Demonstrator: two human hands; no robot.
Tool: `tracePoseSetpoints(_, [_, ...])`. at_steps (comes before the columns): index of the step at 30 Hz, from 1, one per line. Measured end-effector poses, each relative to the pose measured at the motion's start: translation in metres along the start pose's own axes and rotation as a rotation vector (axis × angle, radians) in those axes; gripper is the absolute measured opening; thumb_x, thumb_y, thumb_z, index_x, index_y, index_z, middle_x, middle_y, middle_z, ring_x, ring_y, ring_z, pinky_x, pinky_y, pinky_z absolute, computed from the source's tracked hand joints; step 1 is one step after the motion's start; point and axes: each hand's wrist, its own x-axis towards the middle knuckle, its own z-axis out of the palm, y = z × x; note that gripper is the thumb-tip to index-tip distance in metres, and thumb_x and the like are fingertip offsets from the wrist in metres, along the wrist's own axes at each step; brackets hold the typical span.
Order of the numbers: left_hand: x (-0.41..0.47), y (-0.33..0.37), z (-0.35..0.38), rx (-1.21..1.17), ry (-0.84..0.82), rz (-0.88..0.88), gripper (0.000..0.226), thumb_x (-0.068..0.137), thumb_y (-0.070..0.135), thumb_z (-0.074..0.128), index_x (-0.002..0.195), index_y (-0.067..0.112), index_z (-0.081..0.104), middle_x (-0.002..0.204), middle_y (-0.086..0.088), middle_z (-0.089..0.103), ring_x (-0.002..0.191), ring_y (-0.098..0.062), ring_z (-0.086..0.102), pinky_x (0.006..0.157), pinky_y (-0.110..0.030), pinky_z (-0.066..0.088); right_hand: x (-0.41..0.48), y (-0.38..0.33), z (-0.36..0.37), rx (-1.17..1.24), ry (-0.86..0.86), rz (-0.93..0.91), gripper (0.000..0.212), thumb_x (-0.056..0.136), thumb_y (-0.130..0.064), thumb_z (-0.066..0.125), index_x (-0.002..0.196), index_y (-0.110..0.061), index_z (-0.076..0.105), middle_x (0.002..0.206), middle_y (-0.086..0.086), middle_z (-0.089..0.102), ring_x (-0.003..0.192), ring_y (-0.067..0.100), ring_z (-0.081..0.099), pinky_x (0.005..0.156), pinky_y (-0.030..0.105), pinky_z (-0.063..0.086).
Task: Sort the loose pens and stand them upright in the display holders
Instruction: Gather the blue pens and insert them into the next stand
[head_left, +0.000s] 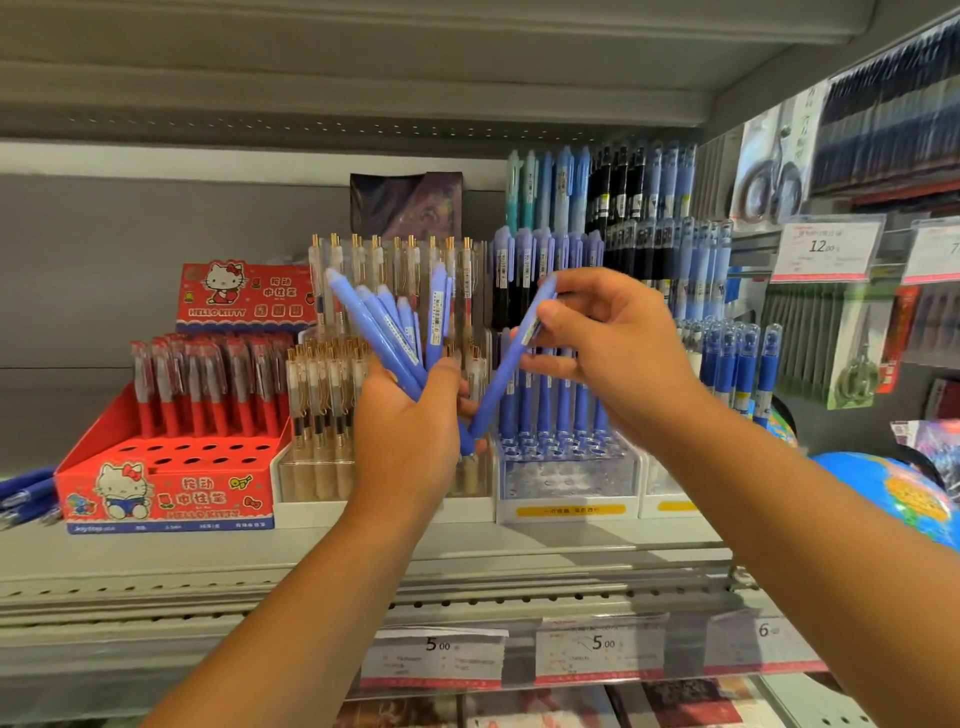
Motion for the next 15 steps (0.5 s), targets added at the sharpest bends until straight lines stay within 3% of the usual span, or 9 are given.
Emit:
tracePoseSetpoints(4, [0.001,0.001,-0.001,-0.036,-0.005,0.005,0.01,0.1,0.011,0.054,0.094,0.003,0.057,0.056,0.004,0.057,0.048,-0.02,0.062,0.045,-0.044,0.057,0.012,-0.003,-0.01,-0.021,0.105,-0.016,0.019,0.098,-0.004,0.057,0.115,-0.01,0.061,0.102,0.017,0.065,0.088,0.027,0.072,0.07,0.034,0.062])
tracePoseSetpoints(9, [-0.001,0.002,-0.001,-0.01,-0.055,0.035,0.019,0.101,0.012,0.052,0.117,0.002,0.052,0.058,0.007,0.057,0.039,-0.022,0.051,0.041,-0.045,0.052,0.021,0.008,-0.015,-0.27,0.122,-0.04,0.02,0.098,-0.007,0.058,0.111,-0.022,0.058,0.106,0.011,0.063,0.09,0.026,0.069,0.068,0.03,0.062])
tracePoseSetpoints(12, [-0.002,0.003,-0.002,-0.003,-0.061,0.059,0.013,0.101,0.015,0.052,0.113,0.01,0.05,0.059,0.005,0.056,0.039,-0.022,0.047,0.039,-0.037,0.049,0.023,0.02,-0.015,-0.342,0.109,-0.035,0.021,0.098,-0.008,0.058,0.112,-0.024,0.057,0.096,0.001,0.06,0.086,0.019,0.065,0.062,0.023,0.059])
tracePoseSetpoints(15, [-0.003,0.004,-0.003,-0.021,-0.083,0.065,0.007,0.101,0.015,0.052,0.104,0.022,0.051,0.059,0.003,0.056,0.04,-0.023,0.045,0.04,-0.036,0.047,0.024,0.031,-0.015,-0.392,0.092,-0.017,0.022,0.097,-0.008,0.06,0.11,-0.025,0.058,0.093,-0.004,0.06,0.086,0.018,0.065,0.063,0.027,0.061])
